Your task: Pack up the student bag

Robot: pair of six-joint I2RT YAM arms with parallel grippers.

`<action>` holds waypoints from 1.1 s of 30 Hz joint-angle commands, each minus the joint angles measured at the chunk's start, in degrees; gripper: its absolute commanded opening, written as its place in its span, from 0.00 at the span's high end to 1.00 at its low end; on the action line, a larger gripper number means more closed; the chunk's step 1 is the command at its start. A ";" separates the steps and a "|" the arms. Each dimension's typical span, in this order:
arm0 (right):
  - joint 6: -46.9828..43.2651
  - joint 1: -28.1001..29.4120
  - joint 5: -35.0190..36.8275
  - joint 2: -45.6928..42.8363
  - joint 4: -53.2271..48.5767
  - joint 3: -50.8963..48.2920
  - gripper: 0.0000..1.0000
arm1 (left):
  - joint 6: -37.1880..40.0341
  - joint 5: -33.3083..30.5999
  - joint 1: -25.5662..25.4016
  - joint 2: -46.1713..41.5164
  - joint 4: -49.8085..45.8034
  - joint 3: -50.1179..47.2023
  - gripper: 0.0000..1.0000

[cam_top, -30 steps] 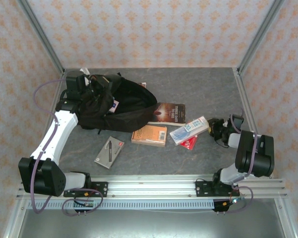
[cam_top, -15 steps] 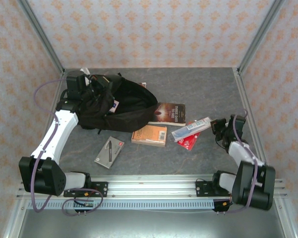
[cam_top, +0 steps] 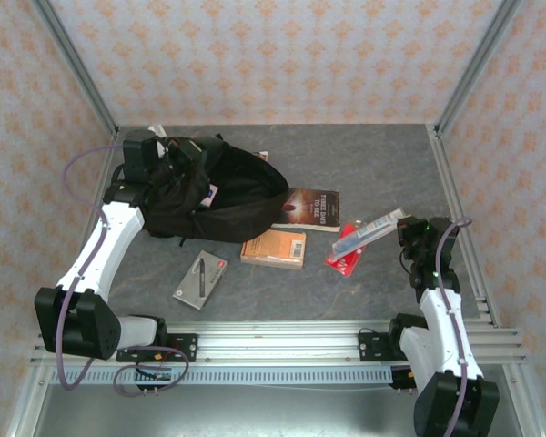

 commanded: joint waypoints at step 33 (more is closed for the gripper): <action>10.13 38.85 16.05 45.69 19.91 57.10 1.00 | -2.49 3.12 -0.80 0.83 8.41 0.53 1.00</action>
